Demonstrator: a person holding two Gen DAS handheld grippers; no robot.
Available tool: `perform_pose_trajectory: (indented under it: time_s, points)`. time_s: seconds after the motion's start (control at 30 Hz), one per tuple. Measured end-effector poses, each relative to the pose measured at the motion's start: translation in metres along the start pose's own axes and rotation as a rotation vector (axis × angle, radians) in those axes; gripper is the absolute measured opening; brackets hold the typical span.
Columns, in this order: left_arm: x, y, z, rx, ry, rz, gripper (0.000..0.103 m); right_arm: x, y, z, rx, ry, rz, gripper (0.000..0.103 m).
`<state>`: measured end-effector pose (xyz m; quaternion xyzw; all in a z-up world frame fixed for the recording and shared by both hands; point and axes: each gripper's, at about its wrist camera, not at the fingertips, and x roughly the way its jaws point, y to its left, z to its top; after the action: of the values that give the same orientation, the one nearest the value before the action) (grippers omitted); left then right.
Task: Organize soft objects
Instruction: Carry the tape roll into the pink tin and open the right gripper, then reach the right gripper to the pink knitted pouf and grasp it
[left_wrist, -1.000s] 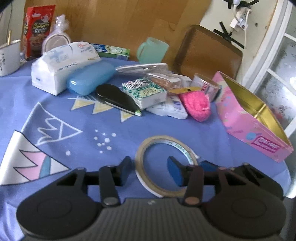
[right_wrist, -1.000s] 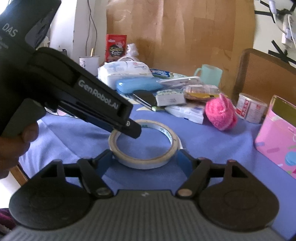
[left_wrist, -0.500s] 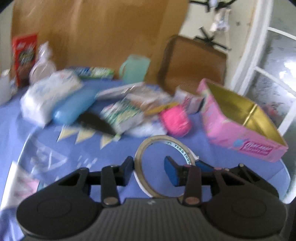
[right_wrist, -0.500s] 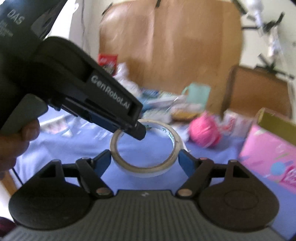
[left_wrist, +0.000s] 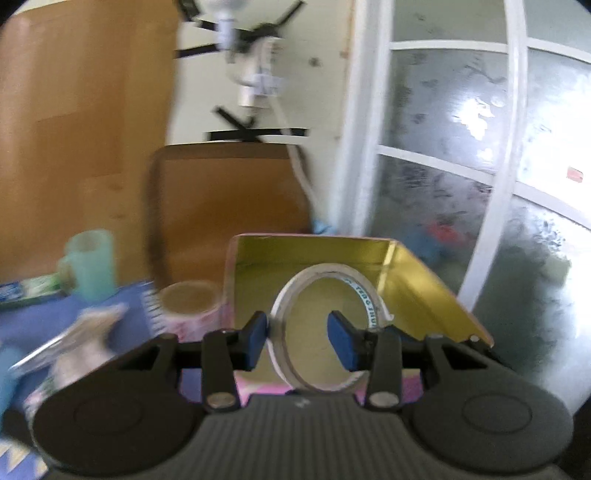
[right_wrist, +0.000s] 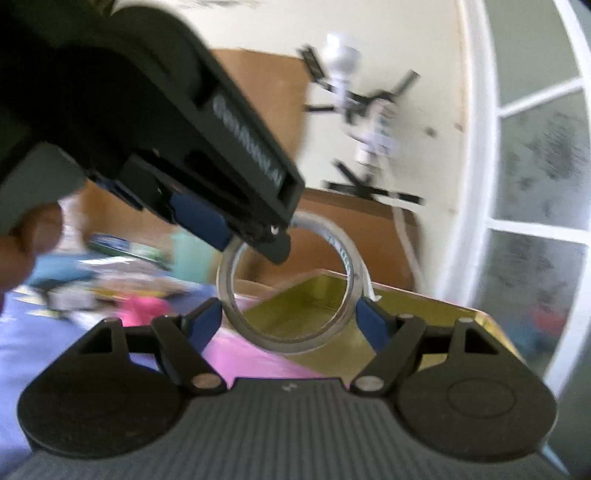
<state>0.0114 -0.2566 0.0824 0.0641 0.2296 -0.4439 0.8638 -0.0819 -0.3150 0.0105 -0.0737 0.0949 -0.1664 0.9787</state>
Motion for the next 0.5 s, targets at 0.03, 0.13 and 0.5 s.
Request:
perform_pose_trajectory:
  time_s: [0.03, 0.13, 0.5]
  points:
    - [0.010, -0.006, 0.002, 0.002, -0.003, 0.000, 0.038, 0.006, -0.008, -0.003, -0.006, 0.017, -0.031, 0.082]
    - [0.028, -0.017, -0.001, 0.020, -0.002, 0.061, 0.039, 0.030, -0.027, -0.015, 0.000, 0.106, -0.111, 0.083]
    - [-0.053, 0.086, -0.058, -0.145, -0.080, 0.301, 0.063, 0.009, -0.006, -0.005, 0.147, 0.032, 0.072, 0.043]
